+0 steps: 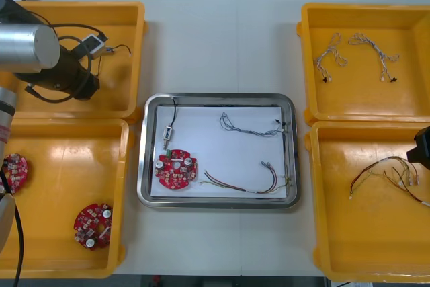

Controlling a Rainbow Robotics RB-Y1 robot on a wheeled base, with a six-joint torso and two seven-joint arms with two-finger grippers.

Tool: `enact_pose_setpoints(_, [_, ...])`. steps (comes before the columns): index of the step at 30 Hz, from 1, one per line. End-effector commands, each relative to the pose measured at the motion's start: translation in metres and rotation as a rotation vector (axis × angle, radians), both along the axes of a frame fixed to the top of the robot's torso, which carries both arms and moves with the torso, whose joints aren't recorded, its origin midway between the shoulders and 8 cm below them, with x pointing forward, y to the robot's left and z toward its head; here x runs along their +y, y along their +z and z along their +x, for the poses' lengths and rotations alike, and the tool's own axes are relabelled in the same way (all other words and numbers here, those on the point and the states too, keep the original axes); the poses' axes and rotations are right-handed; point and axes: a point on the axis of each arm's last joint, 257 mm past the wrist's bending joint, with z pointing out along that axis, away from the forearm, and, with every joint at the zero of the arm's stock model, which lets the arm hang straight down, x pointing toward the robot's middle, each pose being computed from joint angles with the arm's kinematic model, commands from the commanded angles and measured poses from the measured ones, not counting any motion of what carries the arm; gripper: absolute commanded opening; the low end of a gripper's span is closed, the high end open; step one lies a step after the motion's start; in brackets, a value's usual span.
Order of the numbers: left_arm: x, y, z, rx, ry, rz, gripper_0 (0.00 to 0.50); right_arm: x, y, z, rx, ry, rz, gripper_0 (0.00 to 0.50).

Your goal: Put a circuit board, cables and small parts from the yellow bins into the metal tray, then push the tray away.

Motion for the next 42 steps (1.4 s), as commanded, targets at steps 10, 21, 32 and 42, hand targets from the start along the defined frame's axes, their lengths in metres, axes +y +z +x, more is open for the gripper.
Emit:
enact_pose_setpoints(10, [-0.019,0.004,0.003,-0.022,-0.130,0.073,0.000,-0.004,0.002,-0.001,-0.011,-0.019,0.011,0.500])
enact_pose_setpoints(21, [-0.010,0.041,0.002,-0.013,-0.103,0.033,0.000,-0.004,0.002,-0.001,-0.011,-0.019,0.011,0.500])
enact_pose_setpoints(32, [-0.007,0.079,-0.007,0.034,-0.034,-0.043,0.000,-0.004,0.002,-0.001,-0.011,-0.019,0.011,0.500])
enact_pose_setpoints(42, [-0.017,0.097,-0.016,0.085,0.082,-0.157,0.000,-0.004,0.002,-0.001,-0.011,-0.019,0.011,0.500])
